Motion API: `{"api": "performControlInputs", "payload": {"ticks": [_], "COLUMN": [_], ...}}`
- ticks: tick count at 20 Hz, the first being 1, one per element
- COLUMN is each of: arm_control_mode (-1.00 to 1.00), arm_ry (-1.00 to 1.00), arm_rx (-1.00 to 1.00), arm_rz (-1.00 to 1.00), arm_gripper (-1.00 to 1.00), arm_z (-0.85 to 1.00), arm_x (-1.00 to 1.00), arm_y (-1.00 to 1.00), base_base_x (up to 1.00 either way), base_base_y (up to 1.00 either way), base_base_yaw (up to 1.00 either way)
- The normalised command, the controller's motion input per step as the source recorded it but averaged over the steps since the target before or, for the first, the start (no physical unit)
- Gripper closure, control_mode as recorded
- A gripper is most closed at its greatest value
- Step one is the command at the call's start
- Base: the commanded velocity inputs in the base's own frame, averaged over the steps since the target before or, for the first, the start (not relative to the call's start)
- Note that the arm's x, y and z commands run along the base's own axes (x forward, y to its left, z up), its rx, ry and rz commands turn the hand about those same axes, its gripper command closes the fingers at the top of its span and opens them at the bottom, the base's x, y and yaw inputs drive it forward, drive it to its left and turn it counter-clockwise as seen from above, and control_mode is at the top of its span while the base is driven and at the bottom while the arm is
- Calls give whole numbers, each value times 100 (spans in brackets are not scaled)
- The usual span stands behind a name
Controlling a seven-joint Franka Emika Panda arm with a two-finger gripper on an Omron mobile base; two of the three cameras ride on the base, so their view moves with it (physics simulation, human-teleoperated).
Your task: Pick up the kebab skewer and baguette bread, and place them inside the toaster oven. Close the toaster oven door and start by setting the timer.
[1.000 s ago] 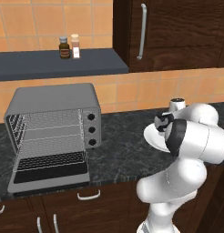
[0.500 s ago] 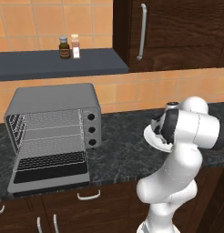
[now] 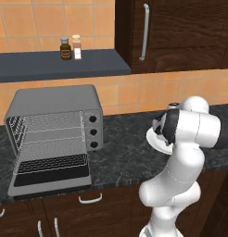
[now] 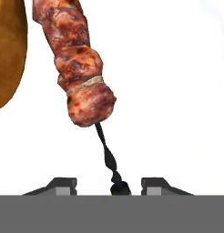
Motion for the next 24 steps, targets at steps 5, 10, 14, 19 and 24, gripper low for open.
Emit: {"api": "performControlInputs", "payload": {"ticks": [5, 10, 14, 19, 24], "arm_control_mode": [-100, -100, -100, -100, -100], "arm_ry": [0, -2, -4, -3, 0], "arm_rx": [10, 4, 0, -3, 0], "arm_rz": [0, 0, 0, 2, 1], "arm_gripper": [100, 100, 100, 100, 100], "arm_z": [42, 95, 98, 66, 62], "arm_x": [-57, -68, -100, -85, -60], "arm_y": [0, 13, 91, 100, 100], "base_base_x": [0, 0, 0, 0, 0], "base_base_y": [0, 0, 0, 0, 0], "base_base_yaw": [0, 0, 0, 0, 0]}}
